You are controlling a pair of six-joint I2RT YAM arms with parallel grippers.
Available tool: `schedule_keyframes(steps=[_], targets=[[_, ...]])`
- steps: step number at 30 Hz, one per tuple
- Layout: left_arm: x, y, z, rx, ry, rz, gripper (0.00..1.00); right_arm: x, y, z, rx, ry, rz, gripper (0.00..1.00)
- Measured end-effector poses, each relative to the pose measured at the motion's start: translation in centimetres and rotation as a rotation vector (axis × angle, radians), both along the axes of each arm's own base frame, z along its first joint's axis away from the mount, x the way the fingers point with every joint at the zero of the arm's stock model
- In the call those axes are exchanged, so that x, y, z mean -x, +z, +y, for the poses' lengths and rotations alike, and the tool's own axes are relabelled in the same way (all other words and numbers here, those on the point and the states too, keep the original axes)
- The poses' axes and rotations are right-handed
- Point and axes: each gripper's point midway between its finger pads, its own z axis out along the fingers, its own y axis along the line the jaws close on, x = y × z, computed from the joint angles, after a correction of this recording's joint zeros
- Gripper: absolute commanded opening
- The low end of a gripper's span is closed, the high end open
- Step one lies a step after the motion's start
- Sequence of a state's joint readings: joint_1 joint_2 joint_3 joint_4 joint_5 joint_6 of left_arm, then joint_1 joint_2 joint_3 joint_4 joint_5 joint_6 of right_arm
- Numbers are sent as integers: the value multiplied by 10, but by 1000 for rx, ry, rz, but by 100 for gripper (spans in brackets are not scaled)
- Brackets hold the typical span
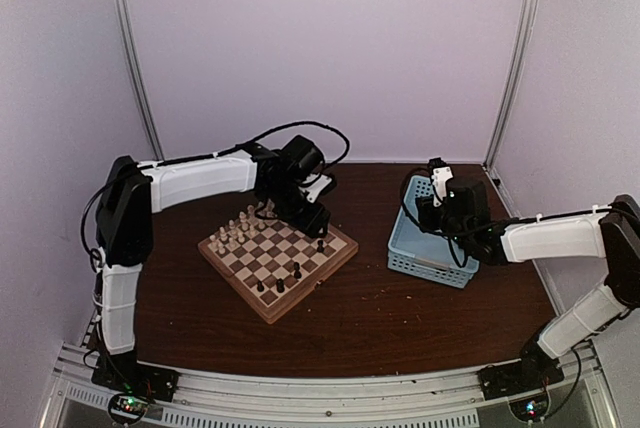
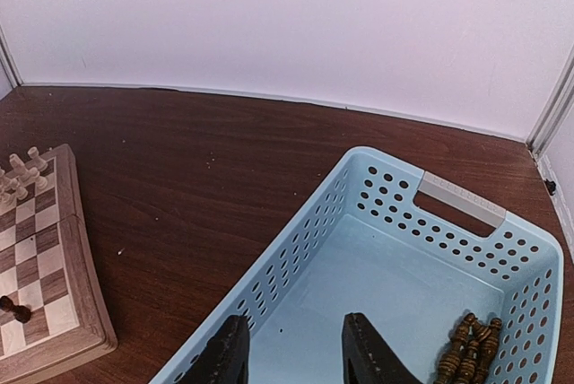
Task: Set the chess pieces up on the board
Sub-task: Pick up the chess piece from the storage box.
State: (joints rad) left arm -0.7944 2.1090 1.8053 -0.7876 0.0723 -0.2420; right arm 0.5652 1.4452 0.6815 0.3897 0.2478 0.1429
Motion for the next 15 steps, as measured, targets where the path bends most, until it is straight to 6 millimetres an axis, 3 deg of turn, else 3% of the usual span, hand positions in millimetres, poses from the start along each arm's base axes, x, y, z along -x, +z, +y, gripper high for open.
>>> schedule_keyframes(steps=[9,15], targets=[[4,-21,-9,-43,-17,35,56,0,1,0,-4,-1,-4,38],[2,-32,-12,-61,-18,52,43,0,1,0,-5,0,-4,38]])
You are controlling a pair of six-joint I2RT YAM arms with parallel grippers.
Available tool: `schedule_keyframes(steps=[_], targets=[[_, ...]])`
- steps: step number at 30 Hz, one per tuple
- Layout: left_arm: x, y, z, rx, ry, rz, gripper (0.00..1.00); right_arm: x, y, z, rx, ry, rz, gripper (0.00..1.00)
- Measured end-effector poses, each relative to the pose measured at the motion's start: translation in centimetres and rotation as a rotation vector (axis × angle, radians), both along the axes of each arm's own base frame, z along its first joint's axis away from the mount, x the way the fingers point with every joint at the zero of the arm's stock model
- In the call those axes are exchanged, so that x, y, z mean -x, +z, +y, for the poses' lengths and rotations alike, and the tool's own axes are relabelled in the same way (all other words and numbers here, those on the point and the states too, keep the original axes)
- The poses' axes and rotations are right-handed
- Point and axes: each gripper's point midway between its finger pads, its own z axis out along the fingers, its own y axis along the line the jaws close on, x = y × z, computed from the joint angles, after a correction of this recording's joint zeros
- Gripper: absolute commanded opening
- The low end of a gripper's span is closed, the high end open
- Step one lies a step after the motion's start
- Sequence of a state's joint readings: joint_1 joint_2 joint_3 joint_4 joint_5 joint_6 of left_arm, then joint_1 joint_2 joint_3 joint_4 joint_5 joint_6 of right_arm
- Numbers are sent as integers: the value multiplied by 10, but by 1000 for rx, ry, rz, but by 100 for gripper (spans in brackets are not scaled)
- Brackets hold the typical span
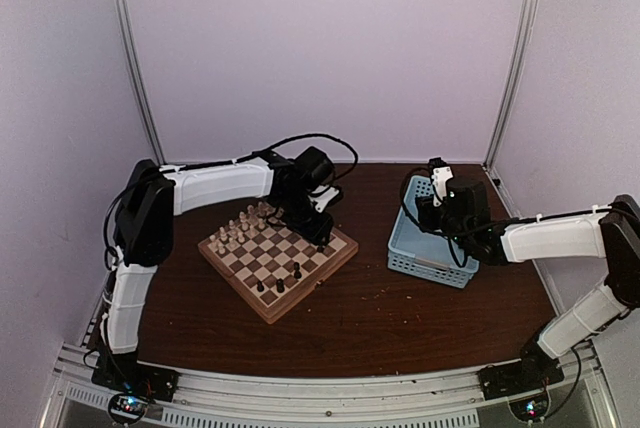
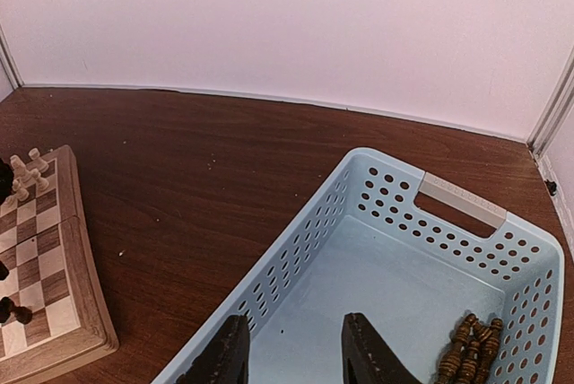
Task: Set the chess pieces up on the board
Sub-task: Pick up the chess piece from the storage box.
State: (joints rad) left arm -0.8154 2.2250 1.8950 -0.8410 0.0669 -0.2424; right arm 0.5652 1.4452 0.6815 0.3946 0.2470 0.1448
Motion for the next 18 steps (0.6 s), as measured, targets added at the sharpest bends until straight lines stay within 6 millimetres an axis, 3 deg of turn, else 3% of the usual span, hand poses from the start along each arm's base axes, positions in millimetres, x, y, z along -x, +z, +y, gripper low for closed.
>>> schedule_keyframes(steps=[18], targets=[[-1,-2,-2,-8,-2,14,33,0,0,1,0,5,1,38]])
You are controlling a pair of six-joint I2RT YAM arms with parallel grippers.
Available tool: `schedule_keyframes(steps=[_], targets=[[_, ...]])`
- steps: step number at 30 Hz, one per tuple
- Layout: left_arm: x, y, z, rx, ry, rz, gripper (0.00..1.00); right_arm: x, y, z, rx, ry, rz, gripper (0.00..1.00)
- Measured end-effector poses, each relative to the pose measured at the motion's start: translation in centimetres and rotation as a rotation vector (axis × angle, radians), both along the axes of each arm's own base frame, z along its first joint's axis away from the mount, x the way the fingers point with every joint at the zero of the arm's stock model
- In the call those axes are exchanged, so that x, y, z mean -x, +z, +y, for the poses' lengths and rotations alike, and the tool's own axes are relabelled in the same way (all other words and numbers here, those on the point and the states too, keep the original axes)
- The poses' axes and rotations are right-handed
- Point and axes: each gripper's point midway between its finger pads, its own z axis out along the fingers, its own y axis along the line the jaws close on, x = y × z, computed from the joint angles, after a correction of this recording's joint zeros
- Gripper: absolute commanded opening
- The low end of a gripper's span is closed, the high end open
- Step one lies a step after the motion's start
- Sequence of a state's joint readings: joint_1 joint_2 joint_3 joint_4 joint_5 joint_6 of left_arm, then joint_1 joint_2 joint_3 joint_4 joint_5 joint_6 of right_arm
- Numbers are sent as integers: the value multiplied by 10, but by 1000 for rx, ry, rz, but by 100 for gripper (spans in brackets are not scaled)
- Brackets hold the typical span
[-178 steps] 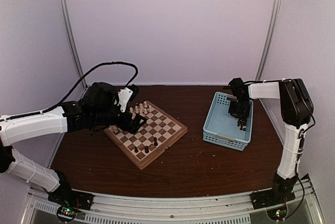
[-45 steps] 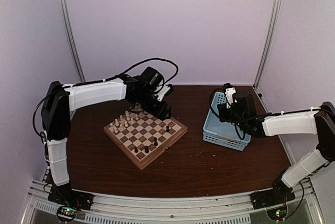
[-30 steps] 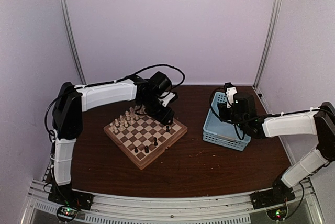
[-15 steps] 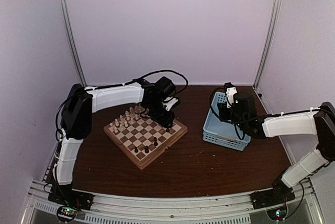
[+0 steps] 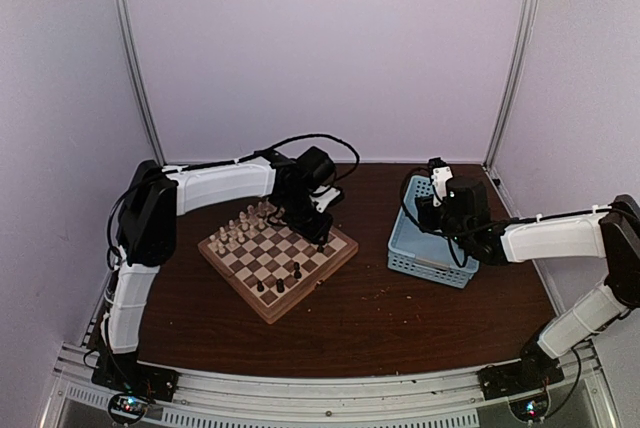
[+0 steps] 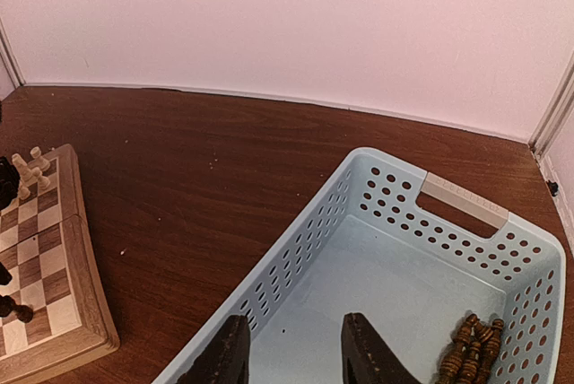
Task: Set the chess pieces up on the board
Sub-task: Pick up the chess piece from the storage box.
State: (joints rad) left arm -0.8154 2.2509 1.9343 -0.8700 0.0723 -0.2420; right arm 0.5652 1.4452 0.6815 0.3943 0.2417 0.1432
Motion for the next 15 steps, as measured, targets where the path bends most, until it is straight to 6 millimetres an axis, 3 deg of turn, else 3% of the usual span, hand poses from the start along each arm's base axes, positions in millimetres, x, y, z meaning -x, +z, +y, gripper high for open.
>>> schedule_keyframes(steps=[7,15], targets=[[1,-1,0,1,-2,6,42,0,0,0,2,1,0,37],[4,-5,-1,-6,-7,20,37,0,-1,0,3,1,3,37]])
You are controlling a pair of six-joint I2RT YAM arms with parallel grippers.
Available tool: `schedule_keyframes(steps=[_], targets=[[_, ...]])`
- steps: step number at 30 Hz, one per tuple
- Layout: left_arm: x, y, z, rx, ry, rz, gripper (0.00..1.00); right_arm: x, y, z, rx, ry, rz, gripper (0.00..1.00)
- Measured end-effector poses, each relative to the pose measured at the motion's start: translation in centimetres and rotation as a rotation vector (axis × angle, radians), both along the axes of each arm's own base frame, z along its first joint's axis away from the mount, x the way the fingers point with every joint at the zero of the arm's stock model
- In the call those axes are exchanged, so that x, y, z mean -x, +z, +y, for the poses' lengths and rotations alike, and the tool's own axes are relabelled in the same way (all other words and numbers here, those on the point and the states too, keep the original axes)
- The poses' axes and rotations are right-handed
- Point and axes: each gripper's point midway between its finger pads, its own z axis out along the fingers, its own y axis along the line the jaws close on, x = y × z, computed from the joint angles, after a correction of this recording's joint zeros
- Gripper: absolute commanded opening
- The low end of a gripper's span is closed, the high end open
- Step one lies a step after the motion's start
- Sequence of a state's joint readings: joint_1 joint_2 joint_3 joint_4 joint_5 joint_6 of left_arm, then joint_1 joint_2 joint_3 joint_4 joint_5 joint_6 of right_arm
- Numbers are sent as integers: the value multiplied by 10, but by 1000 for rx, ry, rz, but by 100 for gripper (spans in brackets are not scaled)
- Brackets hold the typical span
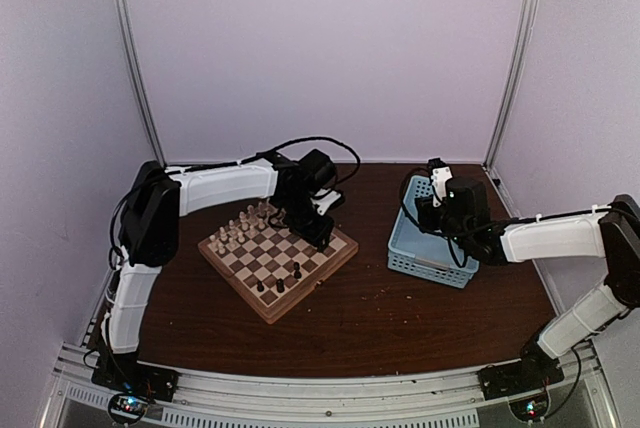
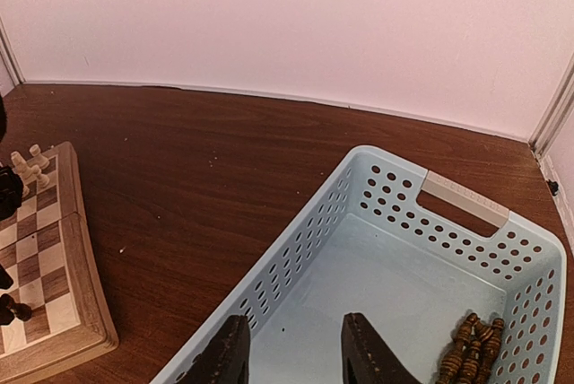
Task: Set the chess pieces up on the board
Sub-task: Pick up the chess piece from the storage box.
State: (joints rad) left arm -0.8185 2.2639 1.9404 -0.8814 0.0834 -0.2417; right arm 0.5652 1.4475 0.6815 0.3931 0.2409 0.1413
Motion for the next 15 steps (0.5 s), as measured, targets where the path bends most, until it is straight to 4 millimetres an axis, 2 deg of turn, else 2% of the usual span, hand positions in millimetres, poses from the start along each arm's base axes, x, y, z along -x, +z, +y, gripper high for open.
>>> schedule_keyframes(steps=[2,8,15], targets=[[2,-3,0,-7,-2,7,35,0,-1,0,2,0,3,38],[5,-8,1,-24,-5,15,18,0,-5,0,8,0,13,37],[2,3,1,-71,-9,-57,10,0,-5,0,9,0,14,37]])
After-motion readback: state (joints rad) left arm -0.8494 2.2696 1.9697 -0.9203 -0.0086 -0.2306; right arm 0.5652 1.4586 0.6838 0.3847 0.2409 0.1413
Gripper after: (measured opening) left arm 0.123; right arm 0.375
